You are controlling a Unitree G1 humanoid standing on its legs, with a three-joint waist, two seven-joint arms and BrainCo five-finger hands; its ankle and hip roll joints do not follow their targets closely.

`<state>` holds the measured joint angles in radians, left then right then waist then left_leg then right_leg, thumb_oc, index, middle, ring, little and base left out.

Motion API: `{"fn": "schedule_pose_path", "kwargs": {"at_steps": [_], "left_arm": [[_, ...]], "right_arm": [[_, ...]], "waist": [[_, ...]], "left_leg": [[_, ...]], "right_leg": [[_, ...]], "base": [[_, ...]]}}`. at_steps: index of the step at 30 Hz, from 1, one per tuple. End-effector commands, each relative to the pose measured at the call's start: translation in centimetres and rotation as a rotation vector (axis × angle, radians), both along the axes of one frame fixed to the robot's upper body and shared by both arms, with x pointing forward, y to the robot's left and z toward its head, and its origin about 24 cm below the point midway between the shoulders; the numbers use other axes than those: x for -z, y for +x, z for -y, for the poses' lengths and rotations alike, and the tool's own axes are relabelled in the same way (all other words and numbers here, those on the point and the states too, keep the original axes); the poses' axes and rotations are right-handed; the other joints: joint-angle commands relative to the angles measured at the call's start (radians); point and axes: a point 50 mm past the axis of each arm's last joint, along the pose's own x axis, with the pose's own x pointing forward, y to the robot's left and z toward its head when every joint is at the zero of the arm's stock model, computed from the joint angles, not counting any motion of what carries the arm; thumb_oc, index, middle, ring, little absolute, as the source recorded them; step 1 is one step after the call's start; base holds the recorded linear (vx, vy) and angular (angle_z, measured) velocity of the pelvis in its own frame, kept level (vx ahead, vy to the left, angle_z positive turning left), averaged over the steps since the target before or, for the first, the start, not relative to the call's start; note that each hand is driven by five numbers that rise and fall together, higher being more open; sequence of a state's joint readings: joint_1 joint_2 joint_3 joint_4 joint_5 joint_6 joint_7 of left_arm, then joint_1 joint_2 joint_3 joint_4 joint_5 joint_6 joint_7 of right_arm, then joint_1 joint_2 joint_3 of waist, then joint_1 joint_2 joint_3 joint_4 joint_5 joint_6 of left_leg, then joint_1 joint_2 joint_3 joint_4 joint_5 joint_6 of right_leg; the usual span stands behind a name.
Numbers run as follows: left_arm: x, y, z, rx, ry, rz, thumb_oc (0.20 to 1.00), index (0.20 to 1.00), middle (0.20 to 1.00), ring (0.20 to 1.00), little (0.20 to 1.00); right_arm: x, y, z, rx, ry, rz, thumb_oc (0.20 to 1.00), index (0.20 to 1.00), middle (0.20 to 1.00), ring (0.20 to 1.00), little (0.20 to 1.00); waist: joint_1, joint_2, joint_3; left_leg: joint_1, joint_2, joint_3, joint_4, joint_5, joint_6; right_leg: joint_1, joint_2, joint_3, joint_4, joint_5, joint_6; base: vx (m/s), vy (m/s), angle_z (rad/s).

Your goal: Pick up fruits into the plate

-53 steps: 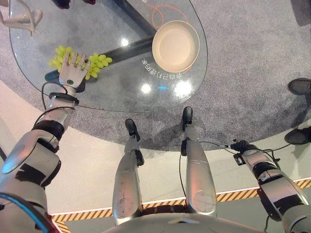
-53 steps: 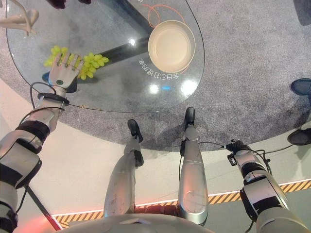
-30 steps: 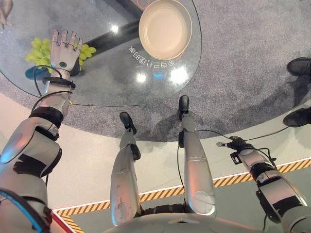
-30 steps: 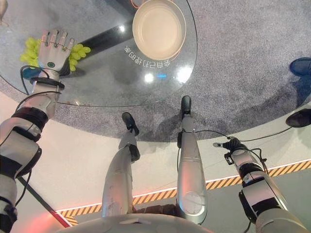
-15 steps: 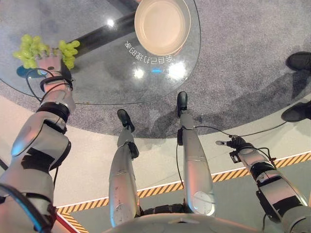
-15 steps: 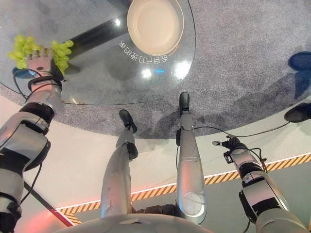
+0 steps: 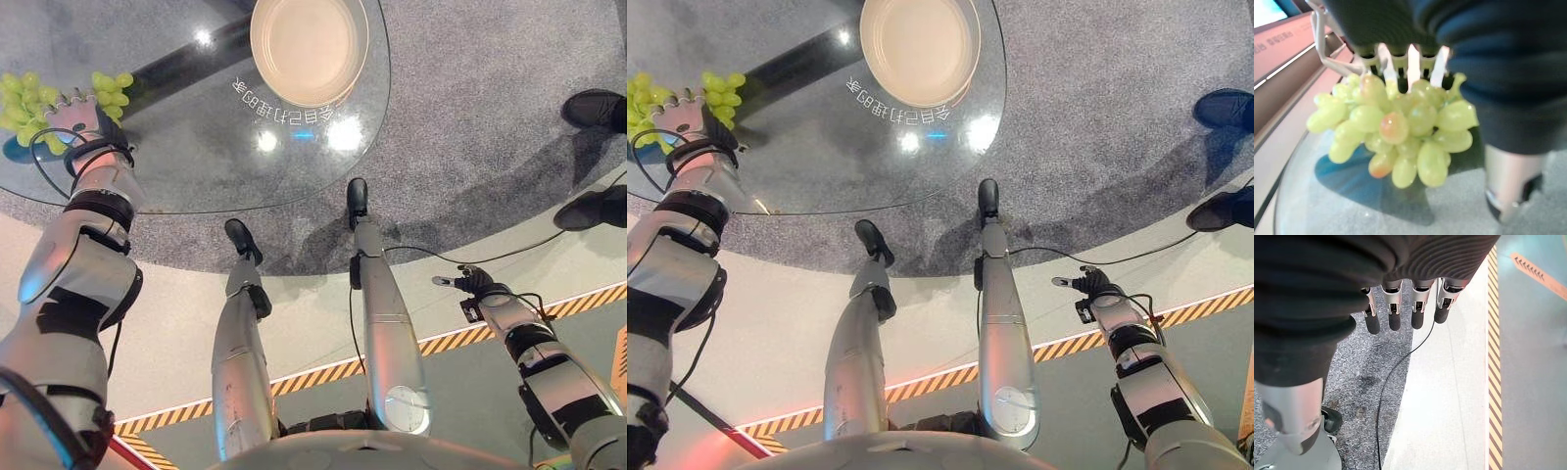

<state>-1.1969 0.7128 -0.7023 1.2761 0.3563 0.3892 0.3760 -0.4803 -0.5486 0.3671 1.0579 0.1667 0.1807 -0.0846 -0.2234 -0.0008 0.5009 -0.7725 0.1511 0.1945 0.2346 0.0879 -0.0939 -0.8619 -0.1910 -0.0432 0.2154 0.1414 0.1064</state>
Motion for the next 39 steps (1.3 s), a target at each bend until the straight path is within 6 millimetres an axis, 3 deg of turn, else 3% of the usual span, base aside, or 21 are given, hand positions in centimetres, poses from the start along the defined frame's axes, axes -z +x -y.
{"fn": "schedule_pose_path", "kwargs": {"at_steps": [1,2,3,4,13,14,15,17,18,19,22,25,32,39], "left_arm": [[-0.4,-1.7,-3.0,-0.132,0.059,-0.024,1.000,1.000,1.000,1.000,1.000],[-0.4,-1.7,-2.9,-0.128,0.066,-0.031,1.000,1.000,1.000,1.000,1.000],[-0.3,-1.6,-2.8,-0.122,0.069,-0.046,0.410,0.410,0.410,0.410,0.410],[-0.3,-1.5,-2.7,-0.118,0.076,-0.061,0.200,0.200,0.200,0.200,0.200],[-0.1,-1.3,-2.2,-0.109,0.240,-0.136,0.200,0.200,0.200,0.200,0.200],[0.2,-1.3,-2.2,-0.106,0.244,-0.146,0.200,0.200,0.200,0.200,0.200],[-0.1,-1.2,-2.1,-0.101,0.254,-0.130,0.200,0.200,0.200,0.200,0.200],[0.0,-1.2,-2.0,-0.095,0.234,-0.111,0.200,0.200,0.200,0.200,0.200],[0.4,-1.2,-2.0,-0.094,0.231,-0.119,0.200,0.200,0.200,0.200,0.200],[0.2,-1.3,-2.0,-0.095,0.200,-0.088,0.200,0.200,0.200,0.200,0.200],[0.5,-1.4,-2.2,-0.094,0.126,-0.032,0.200,0.200,0.200,0.200,0.200],[0.9,-1.5,-2.4,-0.070,-0.063,0.094,0.200,0.200,0.200,0.200,0.200],[0.0,-0.8,-1.5,0.067,-0.363,0.368,0.200,0.200,0.200,0.200,0.200],[-1.4,0.4,2.9,0.456,-0.765,0.738,0.200,0.200,0.200,0.200,0.200]], "right_arm": [[1.5,-2.3,1.0,0.036,-0.025,-0.050,1.000,1.000,1.000,1.000,1.000],[1.5,-2.3,1.0,0.039,-0.024,-0.043,1.000,1.000,1.000,1.000,1.000],[1.4,-2.1,0.9,0.044,-0.023,-0.028,1.000,1.000,1.000,1.000,1.000],[1.2,-1.9,0.9,0.046,-0.024,-0.015,1.000,1.000,1.000,1.000,1.000],[-1.2,0.6,0.1,0.012,0.001,0.138,1.000,1.000,1.000,1.000,1.000],[-0.9,0.4,0.0,0.010,0.001,0.131,1.000,1.000,1.000,1.000,1.000],[-1.5,1.0,-0.4,-0.002,0.003,0.168,1.000,1.000,1.000,1.000,1.000],[-2.0,1.5,-0.8,-0.017,0.008,0.192,1.000,1.000,1.000,1.000,1.000],[-1.8,1.3,-0.9,-0.019,0.010,0.185,1.000,1.000,1.000,1.000,1.000],[-2.2,1.7,-1.2,-0.027,0.012,0.208,1.000,1.000,1.000,1.000,1.000],[-2.5,1.9,-1.5,-0.038,0.011,0.221,1.000,1.000,1.000,1.000,1.000],[-2.5,2.0,-2.0,-0.054,0.009,0.225,1.000,1.000,1.000,1.000,1.000],[-2.2,1.8,-2.5,-0.054,-0.003,0.225,1.000,1.000,1.000,1.000,1.000],[-1.4,0.7,-3.8,-0.066,-0.004,0.257,1.000,1.000,1.000,1.000,1.000]], "waist": [[-0.001,-0.036,0.019],[-0.001,-0.037,0.019],[-0.002,-0.038,0.019],[-0.002,-0.039,0.019],[-0.004,-0.068,0.019],[-0.002,-0.066,0.019],[-0.004,-0.075,0.019],[-0.004,-0.083,0.019],[-0.001,-0.081,0.019],[-0.002,-0.089,0.019],[0.001,-0.093,0.019],[0.005,-0.094,0.019],[0.017,-0.083,0.019],[0.046,-0.054,0.019]], "left_leg": [[-0.029,-0.095,0.015,0.031,-0.071,0.022],[-0.030,-0.095,0.015,0.030,-0.070,0.022],[-0.031,-0.094,0.015,0.026,-0.069,0.021],[-0.033,-0.094,0.013,0.025,-0.069,0.020],[-0.058,-0.085,0.009,0.028,-0.068,0.015],[-0.036,-0.084,-0.005,0.036,-0.104,0.007],[-0.065,-0.085,0.003,0.034,-0.072,0.015],[-0.064,-0.084,0.003,0.033,-0.073,0.013],[-0.040,-0.082,-0.010,0.038,-0.107,0.006],[-0.060,-0.086,0.000,0.026,-0.071,0.013],[-0.055,-0.086,-0.004,0.020,-0.068,0.013],[-0.043,-0.089,-0.012,0.017,-0.066,0.012],[-0.021,-0.094,-0.022,0.006,-0.063,0.013],[0.022,-0.112,-0.031,-0.014,-0.062,0.015]], "right_leg": [[0.003,0.130,0.004,0.055,-0.099,-0.025],[0.002,0.130,0.005,0.054,-0.098,-0.025],[0.001,0.130,0.005,0.051,-0.096,-0.024],[-0.001,0.130,0.005,0.050,-0.094,-0.023],[-0.017,0.134,-0.002,0.040,-0.081,-0.020],[0.007,0.137,-0.001,0.049,-0.113,-0.014],[-0.020,0.136,-0.002,0.040,-0.080,-0.021],[-0.019,0.136,-0.004,0.036,-0.077,-0.019],[0.007,0.140,-0.004,0.043,-0.108,-0.013],[-0.013,0.139,-0.006,0.030,-0.074,-0.019],[-0.005,0.141,-0.008,0.025,-0.076,-0.019],[0.008,0.144,-0.010,0.028,-0.082,-0.021],[0.029,0.141,-0.016,0.030,-0.095,-0.023],[0.070,0.128,-0.032,0.027,-0.112,-0.022]], "base": [[0.00,0.000,0.00],[0.00,0.000,0.00],[0.00,0.000,0.00],[0.00,-0.031,-0.02],[0.00,-0.021,-0.01],[-0.01,-0.058,-0.03],[0.00,-0.040,-0.05],[-0.01,-0.039,-0.08],[-0.01,-0.026,-0.06],[0.00,0.000,0.00],[-0.03,-0.010,0.00],[0.00,0.000,0.00],[0.00,0.000,0.00],[0.00,0.006,0.03]]}}
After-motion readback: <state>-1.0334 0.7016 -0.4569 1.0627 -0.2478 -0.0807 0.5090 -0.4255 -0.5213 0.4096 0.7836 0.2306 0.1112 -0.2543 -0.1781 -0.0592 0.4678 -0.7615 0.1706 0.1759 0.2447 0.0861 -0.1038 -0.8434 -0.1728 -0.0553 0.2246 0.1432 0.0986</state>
